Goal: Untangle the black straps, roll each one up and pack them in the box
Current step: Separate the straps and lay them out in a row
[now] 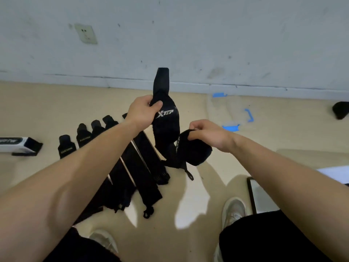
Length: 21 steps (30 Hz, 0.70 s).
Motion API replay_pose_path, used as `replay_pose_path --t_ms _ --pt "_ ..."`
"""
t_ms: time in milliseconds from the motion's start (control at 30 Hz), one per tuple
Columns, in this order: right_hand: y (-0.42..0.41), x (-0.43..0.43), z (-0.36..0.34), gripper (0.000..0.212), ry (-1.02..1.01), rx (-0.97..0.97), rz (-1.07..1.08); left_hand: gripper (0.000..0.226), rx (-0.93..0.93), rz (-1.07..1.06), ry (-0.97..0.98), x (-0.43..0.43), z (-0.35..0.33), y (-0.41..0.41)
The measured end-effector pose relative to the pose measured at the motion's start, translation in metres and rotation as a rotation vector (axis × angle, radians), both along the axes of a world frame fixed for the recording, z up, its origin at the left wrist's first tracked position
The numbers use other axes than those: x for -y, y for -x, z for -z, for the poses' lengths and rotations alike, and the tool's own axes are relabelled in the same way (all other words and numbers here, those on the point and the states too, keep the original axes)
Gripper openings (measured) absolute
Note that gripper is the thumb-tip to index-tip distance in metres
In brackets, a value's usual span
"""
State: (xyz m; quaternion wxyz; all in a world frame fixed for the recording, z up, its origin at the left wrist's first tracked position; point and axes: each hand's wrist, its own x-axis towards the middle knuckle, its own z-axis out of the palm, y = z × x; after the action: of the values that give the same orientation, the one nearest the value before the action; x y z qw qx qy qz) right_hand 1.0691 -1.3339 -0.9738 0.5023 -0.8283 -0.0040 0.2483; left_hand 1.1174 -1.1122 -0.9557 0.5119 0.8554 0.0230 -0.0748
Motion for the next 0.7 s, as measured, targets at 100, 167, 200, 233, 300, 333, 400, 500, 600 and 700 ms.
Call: replay_pose_path --t_ms 100,167,200,233,300,333,400,500,600,700 --pt "0.013 0.005 -0.047 0.034 -0.151 -0.022 0.054 0.013 0.032 0.027 0.054 -0.013 -0.031 0.021" --pt "0.023 0.011 -0.067 0.038 -0.284 -0.048 0.143 0.014 0.038 0.0 0.124 -0.019 -0.043 0.038" --pt "0.029 0.013 -0.074 0.037 -0.349 -0.063 0.188 0.014 0.036 -0.029 0.16 -0.021 -0.047 0.045" --pt "0.035 0.014 -0.079 0.036 -0.411 -0.084 0.228 0.014 0.033 -0.072 0.189 -0.023 -0.049 0.05" --pt "0.042 0.013 -0.084 0.027 -0.497 -0.118 0.285 0.014 0.026 -0.153 0.221 -0.027 -0.053 0.053" --pt "0.042 0.011 -0.084 0.015 -0.512 -0.13 0.296 0.015 0.024 -0.177 0.222 -0.028 -0.056 0.053" --pt "0.037 0.004 -0.086 0.026 -0.519 -0.146 0.319 0.019 0.04 -0.167 0.185 -0.032 -0.062 0.052" --pt "0.024 -0.011 -0.087 0.029 -0.517 -0.085 0.335 0.023 0.049 -0.047 0.146 -0.034 -0.067 0.062" --pt "0.019 -0.021 -0.084 0.016 -0.513 -0.02 0.384 0.027 -0.048 0.047 0.271 -0.036 -0.066 0.068" --pt "0.014 -0.024 -0.081 0.008 -0.499 0.007 0.426 0.033 -0.163 0.102 0.419 -0.036 -0.066 0.069"
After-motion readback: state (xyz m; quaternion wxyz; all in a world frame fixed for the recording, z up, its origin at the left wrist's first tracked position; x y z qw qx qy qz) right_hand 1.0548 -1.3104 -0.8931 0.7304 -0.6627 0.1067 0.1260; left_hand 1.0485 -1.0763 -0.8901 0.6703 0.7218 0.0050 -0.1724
